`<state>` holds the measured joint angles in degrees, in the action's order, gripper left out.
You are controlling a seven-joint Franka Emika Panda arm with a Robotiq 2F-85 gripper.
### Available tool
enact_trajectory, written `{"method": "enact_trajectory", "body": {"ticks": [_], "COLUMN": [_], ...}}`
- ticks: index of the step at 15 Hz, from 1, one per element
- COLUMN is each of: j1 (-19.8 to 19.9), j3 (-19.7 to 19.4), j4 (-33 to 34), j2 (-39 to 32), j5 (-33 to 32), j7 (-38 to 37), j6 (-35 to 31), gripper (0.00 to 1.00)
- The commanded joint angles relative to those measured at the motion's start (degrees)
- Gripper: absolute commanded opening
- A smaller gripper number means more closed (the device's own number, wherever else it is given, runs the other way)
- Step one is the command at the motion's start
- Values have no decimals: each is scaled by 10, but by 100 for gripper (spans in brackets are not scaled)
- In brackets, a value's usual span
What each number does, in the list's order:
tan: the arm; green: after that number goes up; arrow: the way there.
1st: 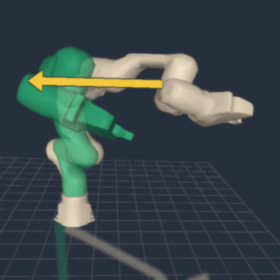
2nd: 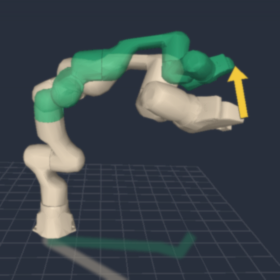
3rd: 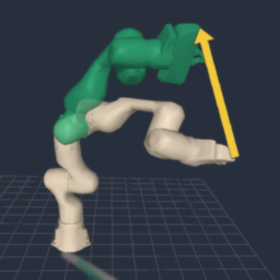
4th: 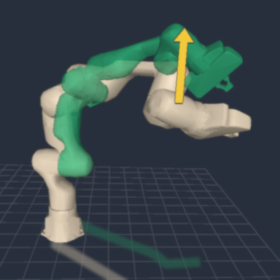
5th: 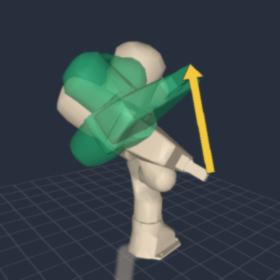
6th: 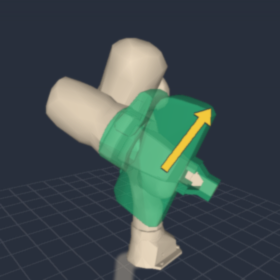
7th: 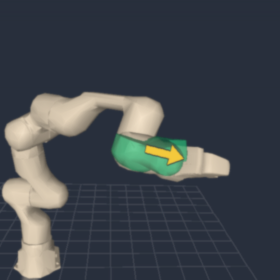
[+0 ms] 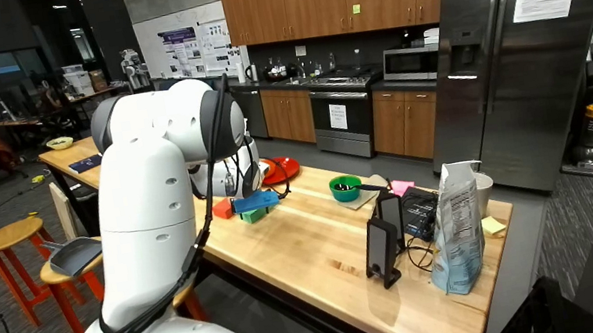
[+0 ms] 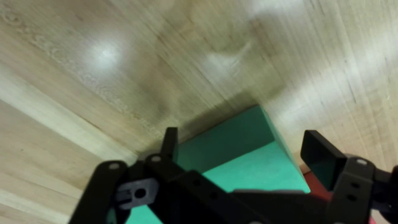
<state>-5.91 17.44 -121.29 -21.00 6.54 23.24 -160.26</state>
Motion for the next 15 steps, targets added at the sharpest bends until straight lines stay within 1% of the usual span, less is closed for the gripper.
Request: {"method": "enact_trajectory", "body": {"ticks": [1, 6, 8, 11, 15], "j1": [-6, -2, 4, 18, 27], "j3": [-3, 18, 34, 61, 79], "j4": [9, 24, 32, 44, 48], "j2": [-9, -12, -12, -16, -16], "j5": [-19, -1, 14, 54, 102], "j7": [-28, -35, -29, -21, -16], "j6": [-1, 4, 8, 23, 42], "gripper": [100, 100, 100, 100, 100]}}
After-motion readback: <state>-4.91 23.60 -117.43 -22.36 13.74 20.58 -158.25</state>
